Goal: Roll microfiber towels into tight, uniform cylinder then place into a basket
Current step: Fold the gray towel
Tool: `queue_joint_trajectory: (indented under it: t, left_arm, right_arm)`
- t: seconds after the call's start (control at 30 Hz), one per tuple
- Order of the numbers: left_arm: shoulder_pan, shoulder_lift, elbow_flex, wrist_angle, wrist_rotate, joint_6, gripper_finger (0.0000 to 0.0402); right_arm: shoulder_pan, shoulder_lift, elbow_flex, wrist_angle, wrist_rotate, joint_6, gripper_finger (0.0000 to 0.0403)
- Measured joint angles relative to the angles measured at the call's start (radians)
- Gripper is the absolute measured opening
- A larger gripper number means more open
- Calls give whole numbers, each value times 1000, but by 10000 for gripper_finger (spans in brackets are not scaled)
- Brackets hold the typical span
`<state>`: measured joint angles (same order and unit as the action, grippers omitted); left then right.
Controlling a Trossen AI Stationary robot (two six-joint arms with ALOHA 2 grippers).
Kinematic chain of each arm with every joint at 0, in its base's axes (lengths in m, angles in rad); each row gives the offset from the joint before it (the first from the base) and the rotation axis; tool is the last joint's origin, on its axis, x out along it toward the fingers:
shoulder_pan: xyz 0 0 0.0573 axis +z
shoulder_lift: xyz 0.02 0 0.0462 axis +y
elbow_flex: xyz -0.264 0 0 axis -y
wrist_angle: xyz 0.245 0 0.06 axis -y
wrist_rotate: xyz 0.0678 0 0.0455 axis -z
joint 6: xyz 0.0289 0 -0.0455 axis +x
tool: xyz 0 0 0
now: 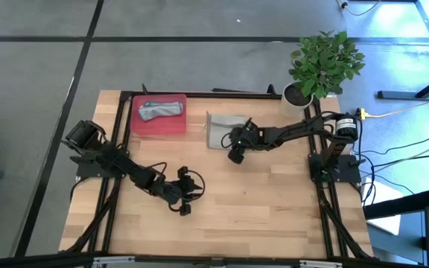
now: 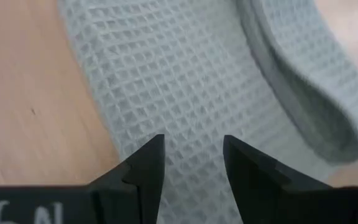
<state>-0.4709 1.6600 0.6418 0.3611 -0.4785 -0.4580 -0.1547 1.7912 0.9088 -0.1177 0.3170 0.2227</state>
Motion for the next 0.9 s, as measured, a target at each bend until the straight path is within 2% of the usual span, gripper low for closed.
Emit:
queue_joint_trajectory:
  t: [0.1,0.27,0.37,0.67,0.9]
  left_arm:
    - [0,0,0,-4,1,0,94]
    - [0,0,0,-3,-3,0,94]
    - [0,0,0,-3,-15,0,94]
    - [1,0,0,-3,-58,0,94]
    - [1,0,0,-2,-56,-1,94]
  right_arm:
    - [-1,0,-18,0,-18,43,165]
    - [6,-3,-46,17,-153,60,165]
    - [38,-6,-62,20,-165,83,165]
    - [242,-4,-71,3,-182,109,165]
    - [385,0,-75,111,-198,191,165]
